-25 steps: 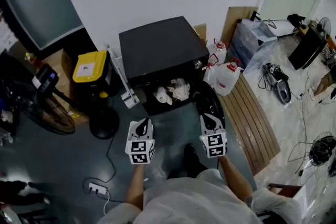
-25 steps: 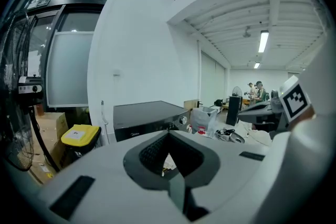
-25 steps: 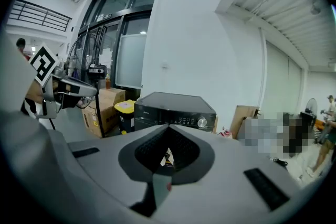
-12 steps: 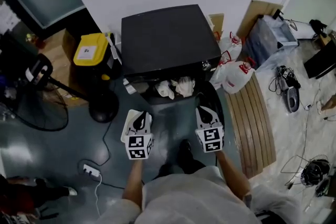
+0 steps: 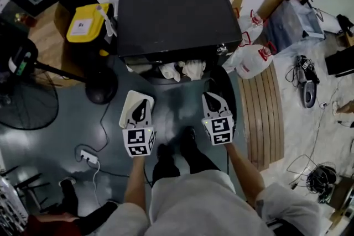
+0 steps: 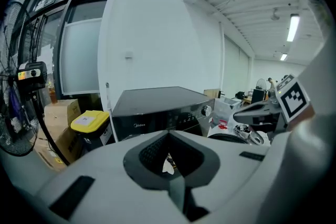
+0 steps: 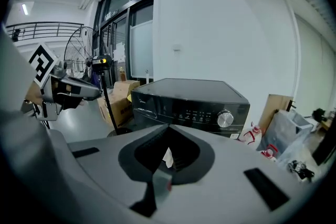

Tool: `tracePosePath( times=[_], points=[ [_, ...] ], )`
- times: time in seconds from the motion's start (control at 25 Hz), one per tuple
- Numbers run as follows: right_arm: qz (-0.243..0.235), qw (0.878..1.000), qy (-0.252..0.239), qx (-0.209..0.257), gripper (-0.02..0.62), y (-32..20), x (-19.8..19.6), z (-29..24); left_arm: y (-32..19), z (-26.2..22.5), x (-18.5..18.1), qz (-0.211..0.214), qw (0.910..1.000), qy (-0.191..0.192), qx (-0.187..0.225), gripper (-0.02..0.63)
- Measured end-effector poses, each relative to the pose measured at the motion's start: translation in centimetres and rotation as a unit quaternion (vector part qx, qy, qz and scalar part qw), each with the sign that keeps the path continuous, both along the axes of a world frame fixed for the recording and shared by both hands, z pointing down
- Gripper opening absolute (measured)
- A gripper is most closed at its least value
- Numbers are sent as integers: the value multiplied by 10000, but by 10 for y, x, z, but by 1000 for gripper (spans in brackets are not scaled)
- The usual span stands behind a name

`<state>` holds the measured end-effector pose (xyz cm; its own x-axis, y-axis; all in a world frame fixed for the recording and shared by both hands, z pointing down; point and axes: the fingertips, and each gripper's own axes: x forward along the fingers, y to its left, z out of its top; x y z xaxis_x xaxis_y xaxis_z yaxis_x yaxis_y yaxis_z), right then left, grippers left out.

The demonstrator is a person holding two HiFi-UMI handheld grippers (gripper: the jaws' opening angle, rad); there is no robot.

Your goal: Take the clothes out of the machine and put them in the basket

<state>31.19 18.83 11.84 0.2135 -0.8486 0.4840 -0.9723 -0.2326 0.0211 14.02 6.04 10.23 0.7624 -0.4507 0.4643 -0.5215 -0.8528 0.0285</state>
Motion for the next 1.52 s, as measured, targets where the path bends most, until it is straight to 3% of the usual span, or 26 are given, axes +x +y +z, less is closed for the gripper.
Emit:
tracePosePath(
  times=[0.44, 0.76, 1.2, 1.52],
  points=[
    [157, 9995, 19, -258, 23, -30, -17, 83, -27, 93, -8, 297, 9989, -44, -347, 18],
    [635, 9972, 137, -368, 23, -39, -18, 177, -42, 180, -14, 724, 9961, -114, -490, 20],
    [840, 9936, 209, -723, 23, -24, -26, 307, -42, 306, -19, 998, 9928, -192, -629, 19],
    [920, 9915, 199, -900, 23, -22, -19, 377, -31, 355, -8, 1079, 9914, -149, -721, 19]
  ],
)
